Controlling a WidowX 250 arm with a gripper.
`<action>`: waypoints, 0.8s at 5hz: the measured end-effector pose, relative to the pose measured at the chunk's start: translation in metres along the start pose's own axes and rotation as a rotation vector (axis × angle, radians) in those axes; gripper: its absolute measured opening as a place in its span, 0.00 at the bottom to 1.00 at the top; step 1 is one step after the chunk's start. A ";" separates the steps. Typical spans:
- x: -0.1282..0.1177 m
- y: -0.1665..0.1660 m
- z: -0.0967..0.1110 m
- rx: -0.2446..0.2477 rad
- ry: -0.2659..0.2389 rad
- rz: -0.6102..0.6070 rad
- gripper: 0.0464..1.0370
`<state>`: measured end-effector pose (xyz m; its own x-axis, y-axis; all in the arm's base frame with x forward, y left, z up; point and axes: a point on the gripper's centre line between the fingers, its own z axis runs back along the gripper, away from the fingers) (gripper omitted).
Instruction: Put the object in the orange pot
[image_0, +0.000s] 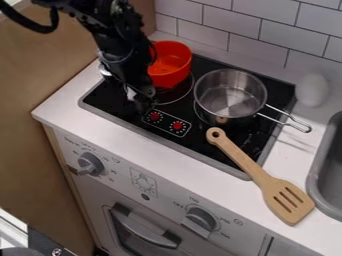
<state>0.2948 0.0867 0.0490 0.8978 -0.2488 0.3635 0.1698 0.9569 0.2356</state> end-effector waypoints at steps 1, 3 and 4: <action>0.001 -0.001 -0.008 -0.002 -0.031 0.008 0.96; 0.002 -0.004 -0.020 -0.010 -0.086 0.028 0.96; 0.004 -0.005 -0.023 -0.012 -0.097 0.030 0.92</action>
<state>0.3069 0.0846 0.0285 0.8591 -0.2325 0.4559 0.1487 0.9658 0.2123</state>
